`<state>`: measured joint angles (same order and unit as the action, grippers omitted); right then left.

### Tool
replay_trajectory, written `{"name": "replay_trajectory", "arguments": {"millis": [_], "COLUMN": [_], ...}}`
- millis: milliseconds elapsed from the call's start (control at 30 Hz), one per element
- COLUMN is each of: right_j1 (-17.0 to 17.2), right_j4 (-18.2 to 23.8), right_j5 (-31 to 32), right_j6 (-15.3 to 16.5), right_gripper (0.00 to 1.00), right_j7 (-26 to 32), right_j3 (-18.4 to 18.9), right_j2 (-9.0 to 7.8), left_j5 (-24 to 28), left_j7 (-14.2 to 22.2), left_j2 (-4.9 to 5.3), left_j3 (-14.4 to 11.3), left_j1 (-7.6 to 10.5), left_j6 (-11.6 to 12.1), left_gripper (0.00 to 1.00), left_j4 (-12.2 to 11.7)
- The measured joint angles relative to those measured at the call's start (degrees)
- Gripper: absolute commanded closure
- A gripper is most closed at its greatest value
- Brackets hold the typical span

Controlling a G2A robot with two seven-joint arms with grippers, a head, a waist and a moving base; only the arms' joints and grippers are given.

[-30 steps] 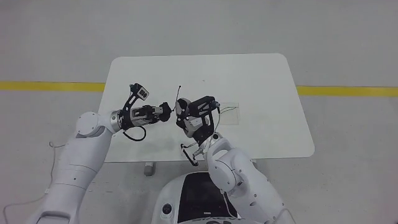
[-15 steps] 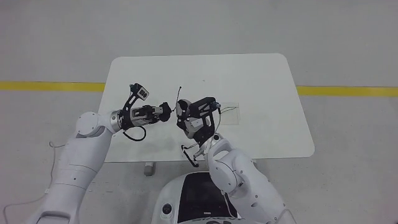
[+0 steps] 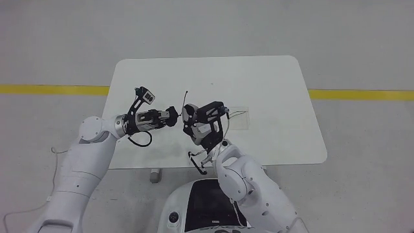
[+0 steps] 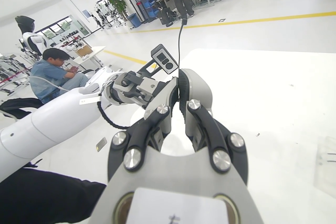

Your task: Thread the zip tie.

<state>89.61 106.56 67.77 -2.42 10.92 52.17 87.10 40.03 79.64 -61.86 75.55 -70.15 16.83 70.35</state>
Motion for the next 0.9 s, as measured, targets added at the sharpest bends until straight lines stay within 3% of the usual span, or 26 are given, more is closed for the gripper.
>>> {"name": "replay_trajectory", "arguments": {"millis": [900], "right_j1": [0.05], "right_j4": [-0.67], "right_j5": [-1.80], "right_j6": [-0.25], "right_gripper": [1.00], "right_j7": [0.82], "right_j3": [-1.08], "right_j2": [-0.75], "left_j5": [0.00], "left_j7": [0.00], "left_j2": [0.00], "left_j3": [0.00], "left_j1": [0.00], "left_j6": [0.00], "left_gripper": [1.00], "left_j4": [0.00]}}
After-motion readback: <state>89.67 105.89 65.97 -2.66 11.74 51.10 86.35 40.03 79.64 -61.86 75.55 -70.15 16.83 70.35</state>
